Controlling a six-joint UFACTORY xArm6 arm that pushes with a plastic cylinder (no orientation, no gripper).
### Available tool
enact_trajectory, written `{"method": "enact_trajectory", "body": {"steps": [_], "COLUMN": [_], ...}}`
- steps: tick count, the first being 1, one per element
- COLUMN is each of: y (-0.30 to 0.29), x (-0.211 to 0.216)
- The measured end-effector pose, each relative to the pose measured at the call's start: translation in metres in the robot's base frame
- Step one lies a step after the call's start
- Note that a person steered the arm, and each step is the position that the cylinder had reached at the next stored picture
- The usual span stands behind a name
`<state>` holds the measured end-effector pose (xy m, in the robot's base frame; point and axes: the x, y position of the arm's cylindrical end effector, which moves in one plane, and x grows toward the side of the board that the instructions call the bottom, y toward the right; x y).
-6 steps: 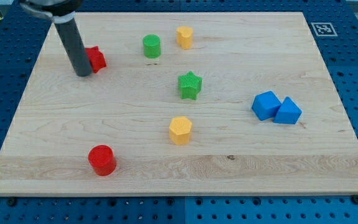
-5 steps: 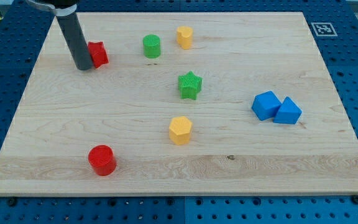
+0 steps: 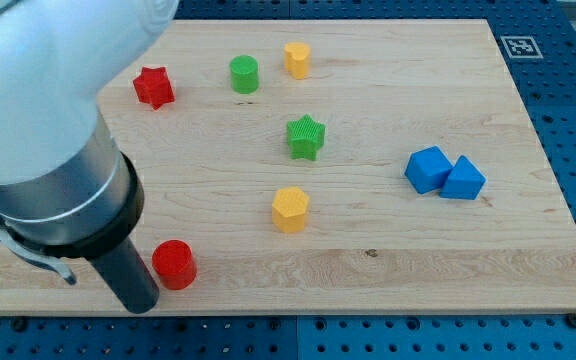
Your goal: Push red circle a bit right and slightly up
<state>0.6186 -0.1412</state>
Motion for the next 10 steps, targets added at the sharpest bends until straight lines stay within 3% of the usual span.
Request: {"method": "enact_trajectory", "body": {"steps": [2, 3, 5, 8, 10], "y": [0.092, 0.079, 0.095, 0.028, 0.005], "x": [-0.010, -0.027, -0.002, -0.002, -0.086]}}
